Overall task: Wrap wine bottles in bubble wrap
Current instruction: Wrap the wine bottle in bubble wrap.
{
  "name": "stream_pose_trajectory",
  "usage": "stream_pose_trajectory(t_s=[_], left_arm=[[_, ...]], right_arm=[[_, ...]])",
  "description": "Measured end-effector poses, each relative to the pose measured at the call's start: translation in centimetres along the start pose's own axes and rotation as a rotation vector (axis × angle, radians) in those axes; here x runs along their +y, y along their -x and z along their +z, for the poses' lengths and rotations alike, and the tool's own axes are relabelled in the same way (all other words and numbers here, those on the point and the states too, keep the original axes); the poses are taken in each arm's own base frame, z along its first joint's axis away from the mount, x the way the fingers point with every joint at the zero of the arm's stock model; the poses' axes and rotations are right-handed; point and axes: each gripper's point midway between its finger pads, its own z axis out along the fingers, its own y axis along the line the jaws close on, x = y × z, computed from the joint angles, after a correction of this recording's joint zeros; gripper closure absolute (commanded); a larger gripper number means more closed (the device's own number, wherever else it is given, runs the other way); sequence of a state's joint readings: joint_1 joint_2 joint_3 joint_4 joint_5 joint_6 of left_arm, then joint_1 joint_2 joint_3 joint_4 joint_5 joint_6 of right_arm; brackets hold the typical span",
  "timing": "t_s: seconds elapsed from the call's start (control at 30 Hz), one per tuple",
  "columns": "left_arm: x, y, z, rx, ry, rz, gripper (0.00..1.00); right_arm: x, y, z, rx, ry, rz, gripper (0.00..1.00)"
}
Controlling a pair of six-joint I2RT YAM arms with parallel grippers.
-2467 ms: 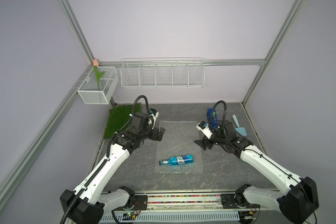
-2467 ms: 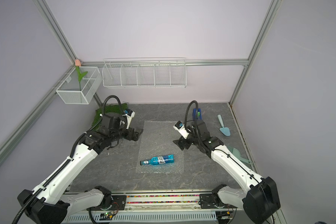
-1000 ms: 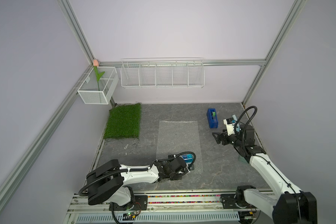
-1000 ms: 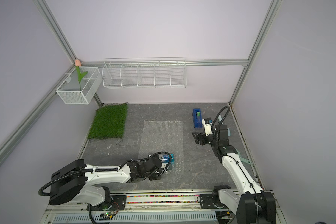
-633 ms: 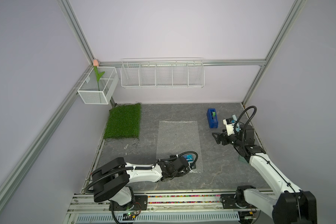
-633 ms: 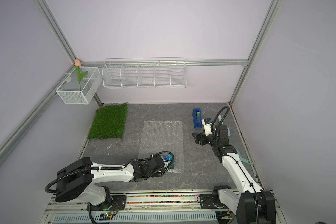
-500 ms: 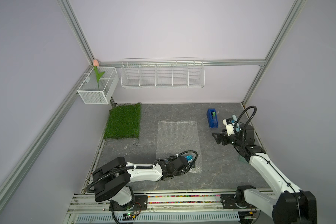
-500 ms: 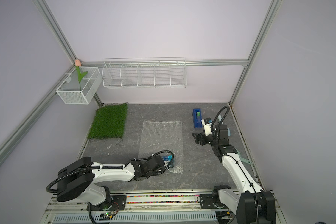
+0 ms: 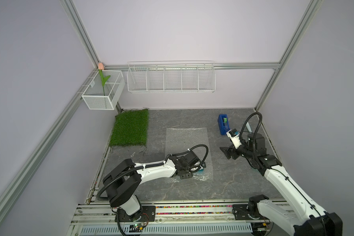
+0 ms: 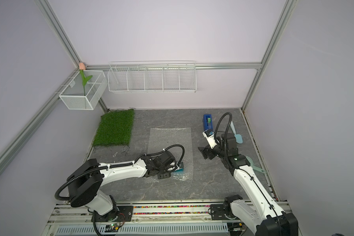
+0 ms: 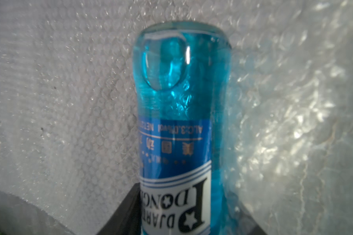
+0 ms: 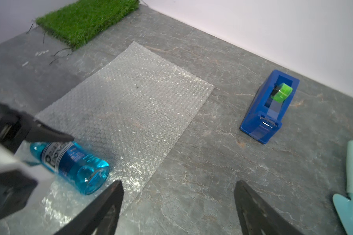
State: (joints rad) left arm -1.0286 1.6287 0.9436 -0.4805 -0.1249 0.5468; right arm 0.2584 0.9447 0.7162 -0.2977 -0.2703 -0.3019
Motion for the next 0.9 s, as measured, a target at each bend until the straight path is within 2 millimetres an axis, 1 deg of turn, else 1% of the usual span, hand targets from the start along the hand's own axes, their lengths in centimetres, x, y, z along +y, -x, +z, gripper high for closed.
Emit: stream_pose_trajectory(t_s=[0.13,0.23,0.3,0.37,0.5,0.6,0.67,0.77,0.9], left_arm=[[0.4,0.0,0.1,0.027,-0.121,-0.050,0.72],[0.7,0.0,0.1,0.048,-0.214,-0.083,0.73],[0.9,0.1,0.3,0.065,-0.276,-0.097,0.73],[1.1,0.1,0.3,0.084,-0.336,-0.110,0.74],[1.3,0.3,0.5,0.114,-0.436,-0.126,0.74],[1.5,0.4,0.7,0.127,-0.494,-0.133,0.73],[1.5,0.5,0.7,0.132,-0.523,-0.135,0.73],[1.5,0.6,0.8,0.136,-0.561,-0.137,0.73],[1.5,0.7,0.9,0.137,-0.601,-0.145,0.73]], right_arm=[[2.4,0.5,-2.4,-0.030,0.028,-0.172,0.12],[5.3,0.1,-3.9,-0.035,0.096,-0.318,0.12],[7.2,-0.7,-4.2,-0.010,0.153,-0.408,0.12],[9.4,-2.0,-4.3,0.029,0.222,-0.510,0.12],[13.0,-4.4,-4.0,0.063,0.329,-0.679,0.12],[14.8,-6.1,-2.9,0.074,0.375,-0.778,0.12],[15.7,-7.2,-1.7,0.085,0.394,-0.822,0.12],[16.2,-8.2,0.8,0.110,0.401,-0.859,0.12],[16.5,-8.4,4.3,0.119,0.381,-0.903,0.11]])
